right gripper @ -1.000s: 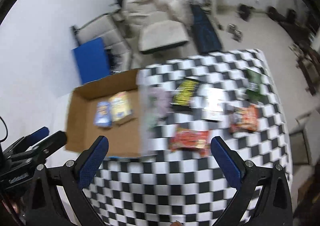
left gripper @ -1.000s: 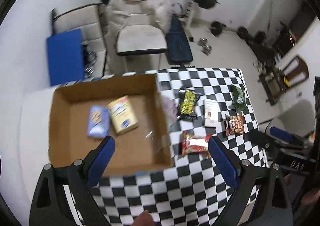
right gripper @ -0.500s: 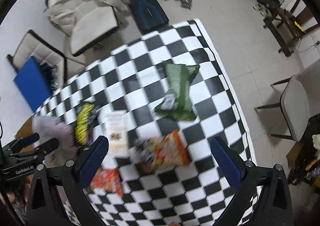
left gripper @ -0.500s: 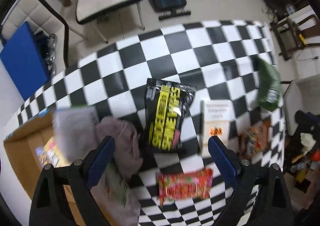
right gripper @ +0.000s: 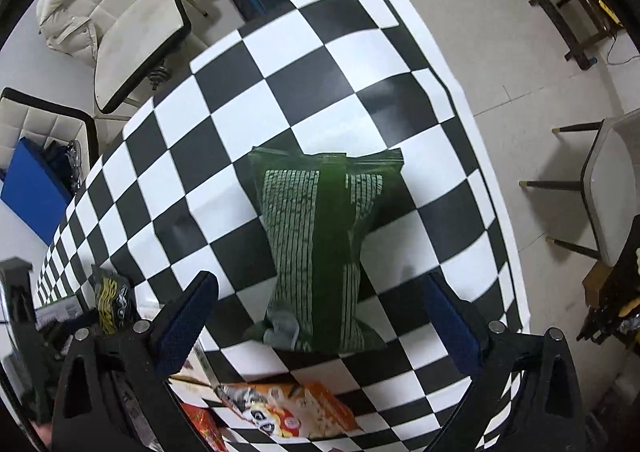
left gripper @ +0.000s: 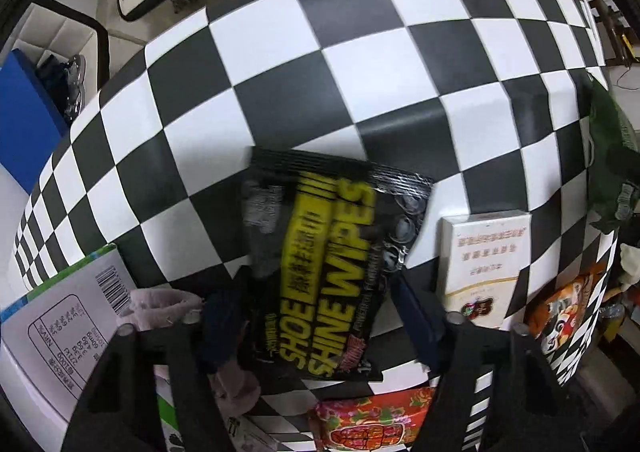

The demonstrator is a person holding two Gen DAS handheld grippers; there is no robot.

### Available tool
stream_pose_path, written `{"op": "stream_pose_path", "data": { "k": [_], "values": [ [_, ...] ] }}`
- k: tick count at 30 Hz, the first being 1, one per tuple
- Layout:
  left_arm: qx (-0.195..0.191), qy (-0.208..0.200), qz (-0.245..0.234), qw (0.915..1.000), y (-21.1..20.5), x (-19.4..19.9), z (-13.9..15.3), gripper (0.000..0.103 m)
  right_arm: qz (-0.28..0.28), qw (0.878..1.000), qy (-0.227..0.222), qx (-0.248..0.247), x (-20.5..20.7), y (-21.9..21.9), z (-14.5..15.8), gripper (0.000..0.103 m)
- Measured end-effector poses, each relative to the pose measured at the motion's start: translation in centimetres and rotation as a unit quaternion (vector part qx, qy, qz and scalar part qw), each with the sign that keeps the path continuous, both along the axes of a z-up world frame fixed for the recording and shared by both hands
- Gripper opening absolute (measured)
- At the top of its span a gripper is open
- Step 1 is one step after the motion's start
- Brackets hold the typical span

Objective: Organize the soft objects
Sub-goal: 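Grasp the black wipes pack with the left tool while the right tool grasps the green pack, then carry both packs into the box beside the tissue packs and release them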

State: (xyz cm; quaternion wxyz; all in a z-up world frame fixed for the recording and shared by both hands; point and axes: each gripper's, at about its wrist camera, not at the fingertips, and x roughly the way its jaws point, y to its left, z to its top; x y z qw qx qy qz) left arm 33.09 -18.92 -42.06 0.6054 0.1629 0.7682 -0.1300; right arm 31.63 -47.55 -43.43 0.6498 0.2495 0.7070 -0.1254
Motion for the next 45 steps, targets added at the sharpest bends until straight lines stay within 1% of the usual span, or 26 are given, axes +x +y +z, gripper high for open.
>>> {"op": "stream_pose_path", "data": {
  "k": [1, 2, 4, 5, 6, 7, 8, 10, 13, 15, 17, 19, 21, 22, 25, 28, 30, 32, 35, 37, 39, 41, 43, 45],
  "values": [
    [0.002, -0.002, -0.003, 1.0, -0.1, -0.1, 0.1, 0.055, -0.001, 1.0, 0.004, 0.004, 0.1, 0.0, -0.5, 0.089],
    [0.006, -0.004, -0.004, 1.0, -0.3, -0.3, 0.2, 0.053, -0.001, 1.0, 0.01, 0.006, 0.1, 0.0, -1.1, 0.083],
    [0.003, -0.008, -0.001, 1.0, -0.3, -0.5, 0.5, 0.051, 0.001, 1.0, 0.022, 0.004, 0.3, 0.4, -2.1, 0.051],
    [0.002, -0.013, 0.003, 0.9999, -0.3, -0.6, 0.8, 0.05, -0.001, 1.0, 0.021, -0.007, 0.2, 0.4, -2.0, 0.047],
    [-0.001, -0.019, 0.009, 0.9998, -0.3, -0.7, 1.3, 0.05, 0.0, 1.0, 0.016, -0.014, 0.3, 0.5, -1.8, 0.039],
    [-0.006, -0.024, 0.015, 0.9996, -0.2, -0.6, 2.0, 0.05, 0.001, 1.0, 0.011, -0.016, 0.2, 0.7, -1.5, 0.036],
    [-0.012, -0.029, 0.019, 0.9993, -0.1, -0.6, 2.5, 0.05, 0.002, 1.0, 0.01, -0.018, 0.0, 0.7, -1.2, 0.036],
    [-0.029, -0.047, 0.034, 0.9979, 0.3, -1.0, 4.5, 0.05, 0.011, 1.0, 0.0, -0.023, -0.3, 1.2, -0.1, 0.035],
    [-0.061, -0.066, 0.058, 0.9942, 1.4, -1.4, 7.7, 0.05, 0.017, 0.999, -0.025, -0.019, -1.2, 2.3, 2.3, 0.035],
    [-0.092, -0.079, 0.076, 0.9897, 2.6, -2.3, 10.5, 0.05, 0.025, 0.999, -0.047, -0.008, -2.1, 3.6, 4.3, 0.034],
    [-0.111, -0.094, 0.091, 0.9852, 4.0, -2.9, 13.0, 0.05, 0.032, 0.997, -0.066, 0.003, -3.1, 5.2, 6.3, 0.034],
    [-0.128, -0.113, 0.107, 0.9795, 6.0, -3.6, 15.4, 0.05, 0.044, 0.995, -0.09, 0.021, -4.6, 7.6, 8.9, 0.034],
    [-0.136, -0.137, 0.124, 0.9734, 8.6, -5.1, 17.9, 0.05, 0.059, 0.992, -0.108, 0.036, -5.6, 10.5, 10.9, 0.034],
    [-0.138, -0.144, 0.131, 0.9712, 9.8, -5.5, 18.4, 0.05, 0.066, 0.99, -0.116, 0.045, -6.3, 11.3, 12.0, 0.034],
    [-0.138, -0.164, 0.16, 0.9636, 14.9, -9.3, 20.6, 0.05, 0.094, 0.983, -0.14, 0.073, -8.7, 16.0, 15.0, 0.034],
    [-0.138, -0.167, 0.19, 0.9576, 19.9, -11.7, 21.3, 0.05, 0.131, 0.973, -0.155, 0.106, -11.0, 22.4, 17.5, 0.034],
    [-0.133, -0.169, 0.213, 0.9532, 23.1, -13.5, 21.5, 0.05, 0.157, 0.968, -0.158, 0.116, -12.5, 26.2, 18.7, 0.034],
    [-0.126, -0.172, 0.234, 0.9486, 26.2, -14.7, 21.6, 0.05, 0.182, 0.961, -0.163, 0.127, -13.4, 30.6, 19.6, 0.034],
    [-0.118, -0.173, 0.265, 0.9412, 30.0, -15.7, 21.7, 0.05, 0.207, 0.956, -0.162, 0.129, -14.1, 35.4, 20.3, 0.034],
    [-0.114, -0.179, 0.277, 0.9372, 32.3, -15.8, 22.0, 0.05, 0.223, 0.954, -0.157, 0.125, -14.2, 38.7, 20.1, 0.034],
    [-0.102, -0.187, 0.277, 0.9368, 34.0, -15.7, 22.1, 0.05, 0.232, 0.954, -0.153, 0.112, -13.9, 41.2, 19.7, 0.034],
    [-0.09, -0.191, 0.278, 0.9369, 35.4, -15.1, 22.0, 0.05, 0.235, 0.955, -0.148, 0.099, -12.9, 42.3, 19.0, 0.034],
    [-0.074, -0.193, 0.275, 0.9387, 36.7, -13.8, 21.2, 0.05, 0.236, 0.958, -0.142, 0.081, -11.5, 43.6, 18.1, 0.034],
    [-0.067, -0.191, 0.278, 0.9391, 37.6, -12.4, 20.3, 0.05, 0.241, 0.959, -0.132, 0.06, -9.8, 44.6, 16.8, 0.034]
  ]
}}
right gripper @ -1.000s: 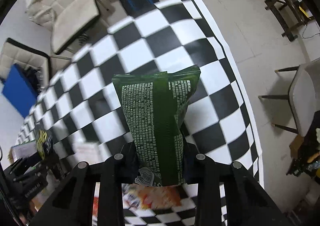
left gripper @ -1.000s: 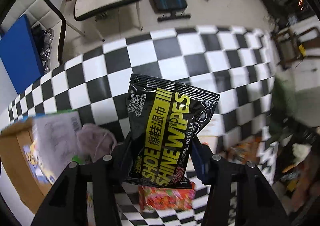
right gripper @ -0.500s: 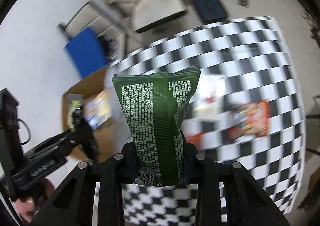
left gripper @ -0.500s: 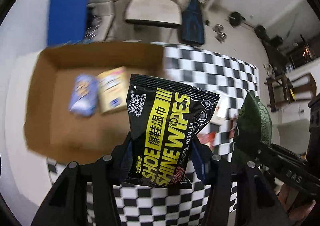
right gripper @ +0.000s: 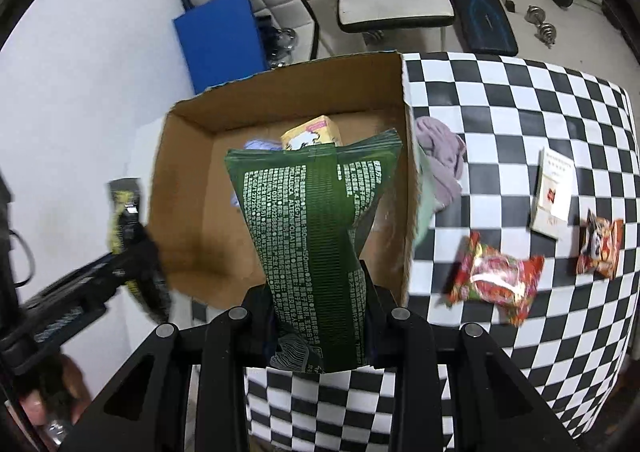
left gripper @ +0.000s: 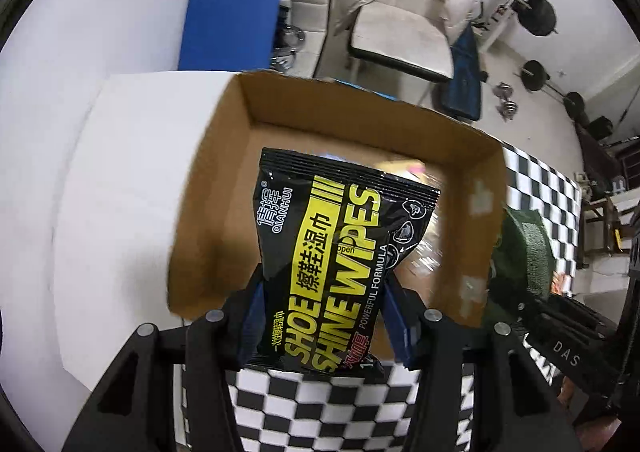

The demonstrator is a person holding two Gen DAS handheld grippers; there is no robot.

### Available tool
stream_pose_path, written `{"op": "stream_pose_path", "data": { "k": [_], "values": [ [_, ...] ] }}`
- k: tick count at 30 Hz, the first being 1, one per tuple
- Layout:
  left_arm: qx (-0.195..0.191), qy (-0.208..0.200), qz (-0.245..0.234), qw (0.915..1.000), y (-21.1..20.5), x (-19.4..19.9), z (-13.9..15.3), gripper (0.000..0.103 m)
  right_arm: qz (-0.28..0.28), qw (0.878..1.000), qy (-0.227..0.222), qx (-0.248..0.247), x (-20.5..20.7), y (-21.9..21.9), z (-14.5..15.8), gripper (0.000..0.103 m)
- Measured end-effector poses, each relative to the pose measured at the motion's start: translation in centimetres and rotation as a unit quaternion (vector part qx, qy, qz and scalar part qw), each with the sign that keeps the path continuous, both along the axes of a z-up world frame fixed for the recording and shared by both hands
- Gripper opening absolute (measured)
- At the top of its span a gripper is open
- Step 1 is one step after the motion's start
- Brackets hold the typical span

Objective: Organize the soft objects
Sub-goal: 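Carry both packs into the box beside the tissue packs and release them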

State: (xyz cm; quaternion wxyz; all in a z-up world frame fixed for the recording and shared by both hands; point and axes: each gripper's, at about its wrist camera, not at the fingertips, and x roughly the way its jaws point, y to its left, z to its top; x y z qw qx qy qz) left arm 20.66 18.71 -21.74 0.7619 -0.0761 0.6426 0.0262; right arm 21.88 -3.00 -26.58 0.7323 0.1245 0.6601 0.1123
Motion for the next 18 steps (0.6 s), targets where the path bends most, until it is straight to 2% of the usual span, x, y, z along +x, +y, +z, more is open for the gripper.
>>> {"op": "stream_pose_path", "data": {
  "k": [6, 13, 18],
  "values": [
    [0.023, 0.023, -0.003, 0.9995, 2.0, 5.1, -3.6, 0.05, -0.002, 0.998, 0.008, -0.063, 5.5, 1.0, -3.3, 0.034],
    [0.026, 0.062, -0.006, 0.9977, 3.6, 9.7, -7.8, 0.05, 0.002, 0.995, 0.015, -0.099, 10.0, 1.3, -6.0, 0.034],
    [0.029, 0.074, -0.016, 0.9967, 3.8, 11.6, -9.1, 0.052, 0.004, 0.994, 0.017, -0.106, 11.9, 1.5, -7.2, 0.034]
  ]
}}
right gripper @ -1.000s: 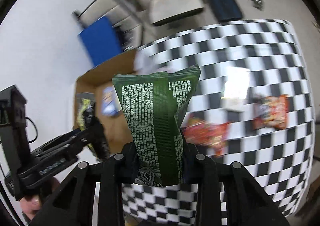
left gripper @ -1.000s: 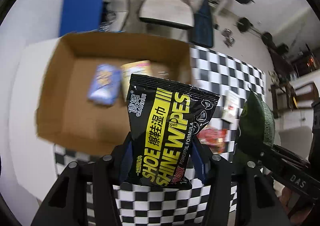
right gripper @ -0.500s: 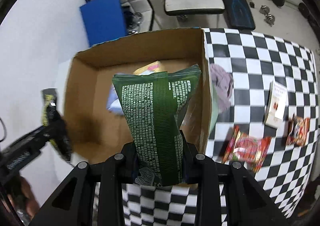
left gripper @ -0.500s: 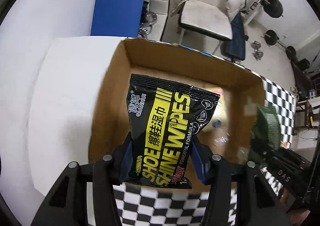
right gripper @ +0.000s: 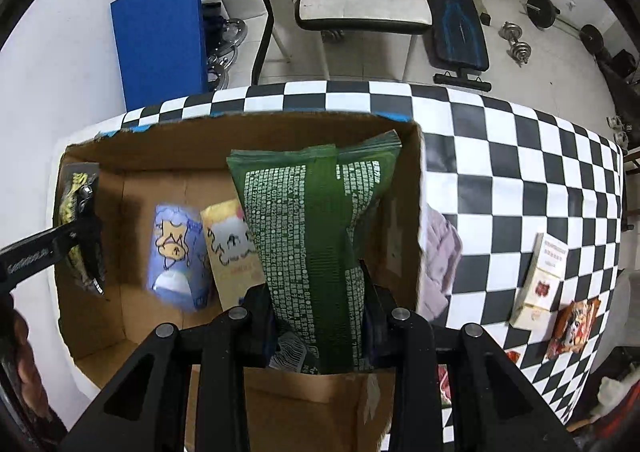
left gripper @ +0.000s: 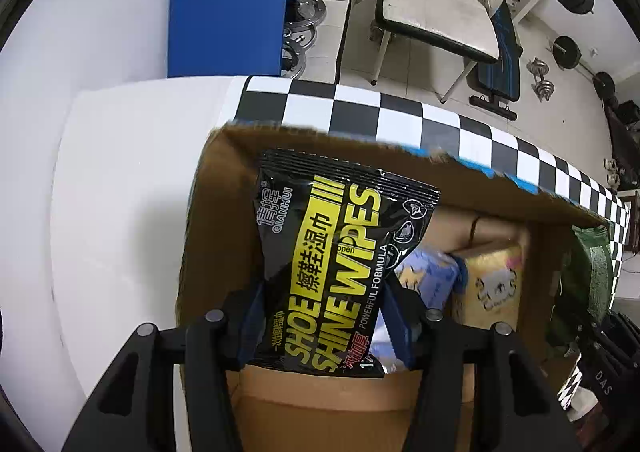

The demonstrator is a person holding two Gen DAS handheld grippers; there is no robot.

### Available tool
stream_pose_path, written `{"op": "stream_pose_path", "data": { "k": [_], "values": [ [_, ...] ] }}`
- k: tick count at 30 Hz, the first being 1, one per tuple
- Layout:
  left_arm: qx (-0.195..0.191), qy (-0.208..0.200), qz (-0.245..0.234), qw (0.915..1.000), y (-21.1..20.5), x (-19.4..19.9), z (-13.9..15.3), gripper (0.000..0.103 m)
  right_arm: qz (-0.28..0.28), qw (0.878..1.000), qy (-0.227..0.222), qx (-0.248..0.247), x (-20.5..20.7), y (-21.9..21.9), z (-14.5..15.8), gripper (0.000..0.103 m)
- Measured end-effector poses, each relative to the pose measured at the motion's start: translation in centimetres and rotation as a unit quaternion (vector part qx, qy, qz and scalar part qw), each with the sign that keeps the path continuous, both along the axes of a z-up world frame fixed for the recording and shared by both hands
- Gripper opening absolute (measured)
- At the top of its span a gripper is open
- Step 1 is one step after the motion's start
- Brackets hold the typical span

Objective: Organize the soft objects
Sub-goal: 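Carry both packs into the box beside the tissue packs and release them, then move both tools back over the table toward the remaining items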

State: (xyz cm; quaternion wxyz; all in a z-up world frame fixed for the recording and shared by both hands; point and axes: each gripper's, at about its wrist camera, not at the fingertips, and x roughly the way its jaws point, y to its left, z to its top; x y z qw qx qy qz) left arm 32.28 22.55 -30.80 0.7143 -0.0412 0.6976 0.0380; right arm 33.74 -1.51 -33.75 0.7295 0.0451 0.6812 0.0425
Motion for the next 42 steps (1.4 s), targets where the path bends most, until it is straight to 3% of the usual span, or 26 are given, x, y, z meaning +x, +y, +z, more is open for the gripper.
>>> {"op": "stream_pose_path", "data": {
  "k": [3, 5, 6, 10, 14, 17, 18, 34, 42],
  "values": [
    [-0.008, 0.023, 0.0, 0.9997, -0.1, 0.6, -0.6, 0.053, 0.003, 1.0, 0.009, -0.01, 0.6, 0.4, -0.7, 0.037],
    [-0.018, 0.034, 0.004, 0.9993, 0.0, 0.7, -0.9, 0.053, 0.002, 1.0, 0.014, -0.017, 0.6, 0.5, -1.0, 0.05],
    [-0.023, 0.036, 0.006, 0.9991, 0.0, 0.7, -1.0, 0.053, -0.001, 1.0, 0.011, -0.018, 0.7, 0.4, -1.0, 0.066],
    [-0.028, 0.035, 0.005, 0.999, 0.1, 0.4, -0.7, 0.059, -0.007, 1.0, 0.012, -0.002, 0.2, 0.4, -0.6, 0.075],
    [-0.02, 0.019, -0.002, 0.9996, 0.0, -0.7, 0.3, 0.086, -0.007, 1.0, 0.011, 0.0, -0.5, 0.6, -0.1, 0.084],
    [-0.029, 0.011, -0.001, 0.9995, 0.1, -1.9, 0.7, 0.092, -0.004, 1.0, 0.01, 0.004, -1.4, 0.9, 0.3, 0.094],
    [-0.03, 0.007, -0.001, 0.9995, 0.0, -2.6, 1.0, 0.094, -0.004, 1.0, 0.008, 0.007, -1.8, 1.0, 0.5, 0.103],
    [0.003, -0.085, 0.014, 0.9963, -0.7, -14.7, 6.7, 0.096, 0.003, 0.999, -0.033, 0.001, -12.5, 1.8, 4.1, 0.103],
    [0.017, -0.126, 0.002, 0.9919, -1.9, -20.3, 10.5, 0.096, 0.02, 0.996, -0.081, 0.005, -18.8, 1.8, 8.9, 0.103]
  ]
}}
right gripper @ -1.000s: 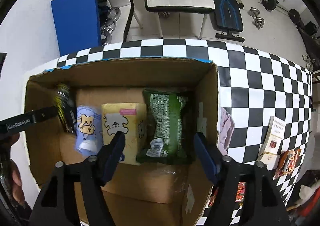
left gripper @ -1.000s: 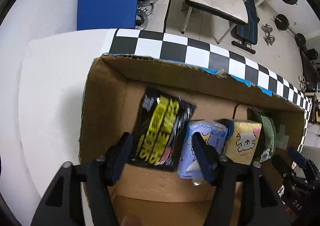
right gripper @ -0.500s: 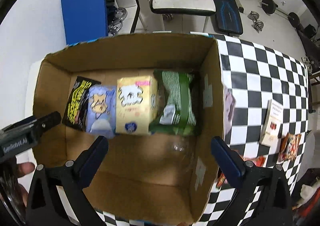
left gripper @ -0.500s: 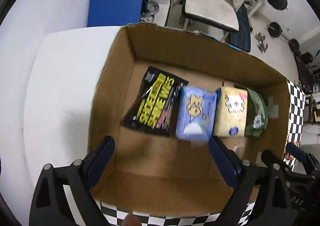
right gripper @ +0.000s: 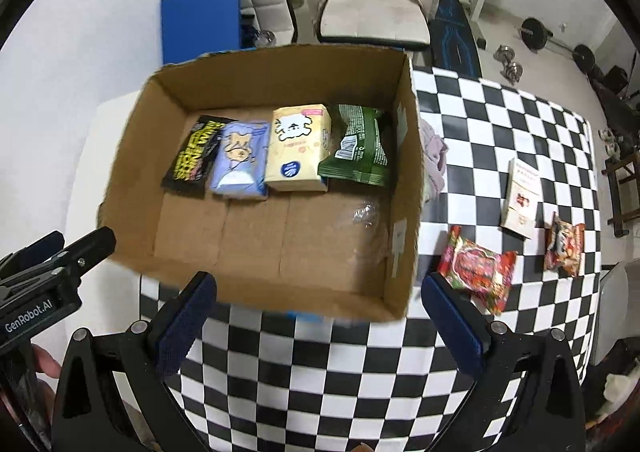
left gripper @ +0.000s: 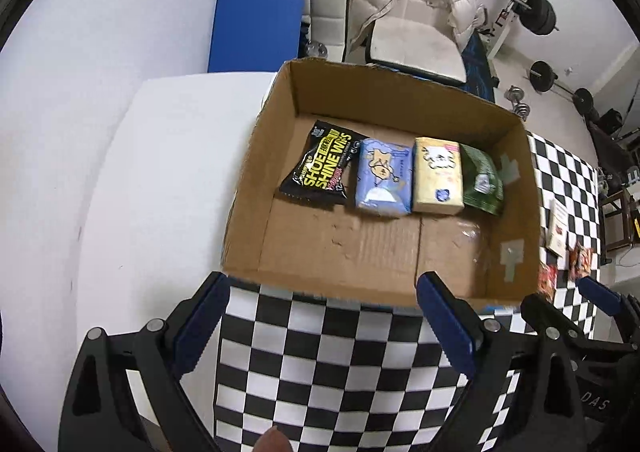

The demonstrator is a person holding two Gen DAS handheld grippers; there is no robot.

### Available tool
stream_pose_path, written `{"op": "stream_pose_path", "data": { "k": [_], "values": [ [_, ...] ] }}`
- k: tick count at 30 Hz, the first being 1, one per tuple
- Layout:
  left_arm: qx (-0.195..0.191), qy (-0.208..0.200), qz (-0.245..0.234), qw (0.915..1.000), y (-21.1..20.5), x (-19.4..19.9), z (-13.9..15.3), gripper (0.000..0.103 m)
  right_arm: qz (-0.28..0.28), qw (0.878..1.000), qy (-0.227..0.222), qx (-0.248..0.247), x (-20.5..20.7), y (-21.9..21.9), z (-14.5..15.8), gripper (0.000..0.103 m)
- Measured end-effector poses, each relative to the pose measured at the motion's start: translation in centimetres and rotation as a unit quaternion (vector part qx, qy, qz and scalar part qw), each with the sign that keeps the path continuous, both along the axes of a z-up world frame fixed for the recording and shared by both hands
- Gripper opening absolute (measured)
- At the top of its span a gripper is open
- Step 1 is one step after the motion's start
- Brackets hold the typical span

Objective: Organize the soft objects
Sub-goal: 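Move both tools back over the table toward the remaining items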

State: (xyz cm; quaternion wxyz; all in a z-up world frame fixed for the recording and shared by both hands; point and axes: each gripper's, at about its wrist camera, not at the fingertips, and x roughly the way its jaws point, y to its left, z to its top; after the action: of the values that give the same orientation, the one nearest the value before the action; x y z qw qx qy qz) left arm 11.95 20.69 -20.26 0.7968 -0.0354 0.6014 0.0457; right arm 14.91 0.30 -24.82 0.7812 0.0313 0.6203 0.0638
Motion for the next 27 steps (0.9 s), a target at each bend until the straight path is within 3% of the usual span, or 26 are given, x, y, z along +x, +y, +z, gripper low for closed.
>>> {"op": "stream_pose_path", "data": {
  "k": [12, 16, 21, 27],
  "values": [
    [-0.012, -0.035, 0.01, 0.9993, -1.5, -3.3, 4.3, 0.096, 0.014, 0.999, -0.04, 0.025, -4.1, -0.1, 5.1, 0.103],
    [0.003, -0.052, -0.009, 0.9986, -4.0, -3.0, 6.0, 0.096, 0.007, 0.998, -0.049, 0.045, -4.5, -1.6, 6.3, 0.103],
    [0.007, -0.066, -0.067, 0.9956, -10.0, -0.8, 7.8, 0.096, -0.04, 0.996, -0.054, 0.061, -4.7, -7.0, 7.6, 0.103],
    [0.023, -0.067, -0.142, 0.9873, -20.0, 2.9, 7.2, 0.096, -0.17, 0.983, -0.045, 0.055, -4.5, -19.5, 7.2, 0.103]
  ]
}}
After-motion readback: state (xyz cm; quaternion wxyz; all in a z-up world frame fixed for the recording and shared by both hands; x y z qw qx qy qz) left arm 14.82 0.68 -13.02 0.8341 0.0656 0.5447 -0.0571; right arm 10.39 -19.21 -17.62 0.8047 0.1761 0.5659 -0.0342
